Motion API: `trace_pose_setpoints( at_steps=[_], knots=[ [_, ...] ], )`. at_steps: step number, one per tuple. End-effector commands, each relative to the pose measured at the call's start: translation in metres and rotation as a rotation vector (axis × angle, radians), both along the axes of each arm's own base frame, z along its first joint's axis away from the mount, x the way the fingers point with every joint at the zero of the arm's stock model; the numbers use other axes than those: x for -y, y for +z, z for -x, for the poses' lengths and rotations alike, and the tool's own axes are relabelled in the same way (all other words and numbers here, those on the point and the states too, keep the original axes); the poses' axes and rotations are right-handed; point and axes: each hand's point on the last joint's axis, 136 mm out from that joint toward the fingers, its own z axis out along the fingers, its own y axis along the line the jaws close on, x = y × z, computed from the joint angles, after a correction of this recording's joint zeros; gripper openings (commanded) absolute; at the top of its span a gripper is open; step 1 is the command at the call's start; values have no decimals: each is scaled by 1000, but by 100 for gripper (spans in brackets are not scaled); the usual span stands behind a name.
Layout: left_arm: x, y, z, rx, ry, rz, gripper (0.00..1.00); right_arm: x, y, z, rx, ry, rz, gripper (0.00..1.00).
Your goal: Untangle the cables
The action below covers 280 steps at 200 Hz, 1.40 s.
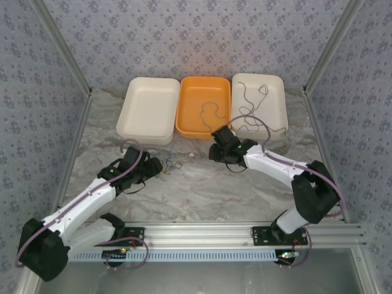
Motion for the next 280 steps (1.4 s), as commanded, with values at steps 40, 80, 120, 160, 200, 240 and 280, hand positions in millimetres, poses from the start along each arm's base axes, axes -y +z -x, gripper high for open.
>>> trace_pose_setpoints(
  at_steps=[40,80,120,160,200,240,280],
  knots=[
    [13,-9,-15,-6,-6,31,71,-25,-44,-40,-18,-138,-111,41],
    [19,-14,-21,-16,-19,35,77,-30,-64,-53,-50,-168,-114,38],
    [19,-24,-34,-33,-3,53,79,-32,-70,-60,-36,-170,-123,29],
    [20,-34,-52,-47,12,33,79,-28,-67,-59,-26,-174,-96,0],
    [6,-59,-63,-50,44,-85,39,-1,-26,-45,70,-215,-37,0],
    [-35,-69,-57,-45,125,-243,0,63,52,-31,217,-273,2,0],
    [-59,-56,-52,-15,160,-253,0,128,125,-18,335,-340,-3,0]
  ],
)
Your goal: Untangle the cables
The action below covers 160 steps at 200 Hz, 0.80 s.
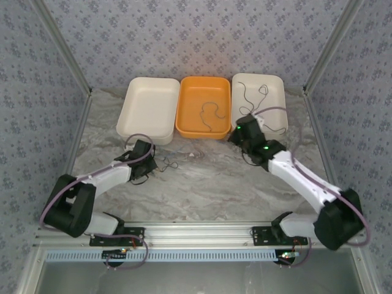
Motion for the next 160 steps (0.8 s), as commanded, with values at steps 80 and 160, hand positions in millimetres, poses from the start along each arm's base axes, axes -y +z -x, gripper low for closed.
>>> trace_pose_setpoints(
  at_steps=[80,160],
  knots=[
    [4,32,-3,54,-142,39,0,93,91,23,111,-113,27,0],
    [14,33,19,29,-244,79,45,78,118,22,128,-47,37,0]
  ],
)
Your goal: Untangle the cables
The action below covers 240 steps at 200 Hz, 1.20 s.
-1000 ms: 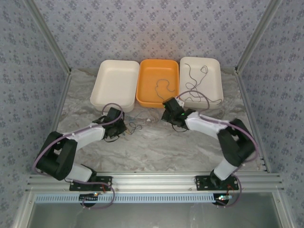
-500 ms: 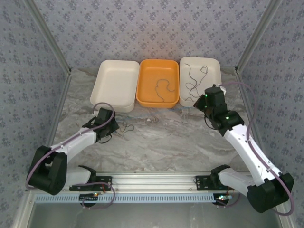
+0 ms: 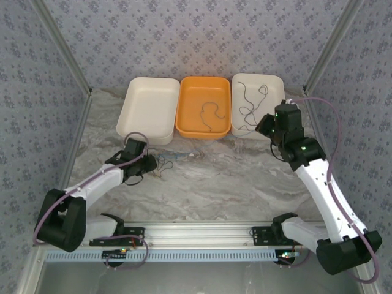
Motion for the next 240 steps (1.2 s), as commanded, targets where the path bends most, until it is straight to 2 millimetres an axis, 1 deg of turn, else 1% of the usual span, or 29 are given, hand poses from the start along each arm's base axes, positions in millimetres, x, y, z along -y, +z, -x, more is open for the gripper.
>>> trace_pose_setpoints(
  at_steps=[1,19,39,43,52,62,81,95,99,115,135,156,157,159,168,188,214,240],
  knots=[
    [0,9,8,20,-23,18,45,5,26,5,34,3,24,0],
    [-4,13,9,31,-1,18,44,6,32,6,38,3,26,0],
    [0,25,10,50,-8,53,44,12,37,10,39,-18,33,0],
    [1,27,11,54,-10,62,46,13,38,11,41,-19,31,0],
    [3,33,12,67,-7,82,54,14,39,12,42,-20,31,0],
    [3,40,15,78,-3,101,61,16,40,14,38,-26,33,0],
    [1,52,18,108,29,133,69,17,37,17,30,-23,32,0],
    [-3,55,18,114,66,138,76,16,33,20,25,2,56,0],
    [-3,55,17,114,75,143,77,16,31,21,21,4,57,0],
    [7,50,11,84,75,184,77,18,24,25,10,-1,62,0],
    [23,35,2,8,80,232,76,22,16,30,-6,-8,72,0],
    [39,27,-11,-5,80,251,76,25,17,35,-2,-13,75,0],
    [39,27,-12,-4,80,251,76,25,10,35,-18,-13,79,0],
    [41,26,-13,-5,80,251,76,26,4,35,-32,-14,84,0],
    [46,23,-18,-13,83,247,77,29,0,38,-44,-18,88,0],
    [49,16,-29,-29,114,240,78,37,-6,44,-60,-32,95,0],
    [59,5,-38,-41,128,247,78,48,-13,50,-68,-60,87,0],
    [64,-13,-43,-79,136,193,78,55,-23,53,-91,-79,87,0]
  ],
)
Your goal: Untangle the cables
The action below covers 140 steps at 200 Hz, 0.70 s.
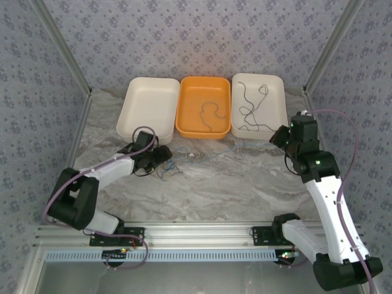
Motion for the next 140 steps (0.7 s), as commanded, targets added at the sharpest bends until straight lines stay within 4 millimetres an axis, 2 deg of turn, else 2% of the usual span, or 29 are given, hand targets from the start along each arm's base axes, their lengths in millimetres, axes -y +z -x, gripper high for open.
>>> trace_pose_setpoints(
  at_steps=[1,17,26,38,55,65,85,111,115,140],
  knots=[
    [9,-5,-13,4,24,-14,78,5,-11,8,-35,2,15,0],
    [8,-16,-14,-14,42,-41,76,12,-14,12,-47,-28,24,0],
    [9,-21,-15,-17,48,-41,71,16,-13,13,-45,-43,30,0],
    [12,-29,-14,-28,46,-42,53,20,-12,15,-38,-57,32,0],
    [12,-37,-13,-36,57,-59,15,24,-8,17,-28,-75,31,0],
    [7,-38,-11,-34,75,-81,0,26,-5,18,-21,-82,31,0],
    [-12,-31,-7,-4,112,-147,0,32,6,19,6,-103,23,0],
    [-44,-6,0,48,150,-263,0,43,28,19,40,-143,30,0],
    [-48,-3,1,54,154,-274,0,45,44,18,73,-152,30,0],
    [-75,10,9,60,173,-320,0,54,77,17,130,-189,31,0]
  ],
)
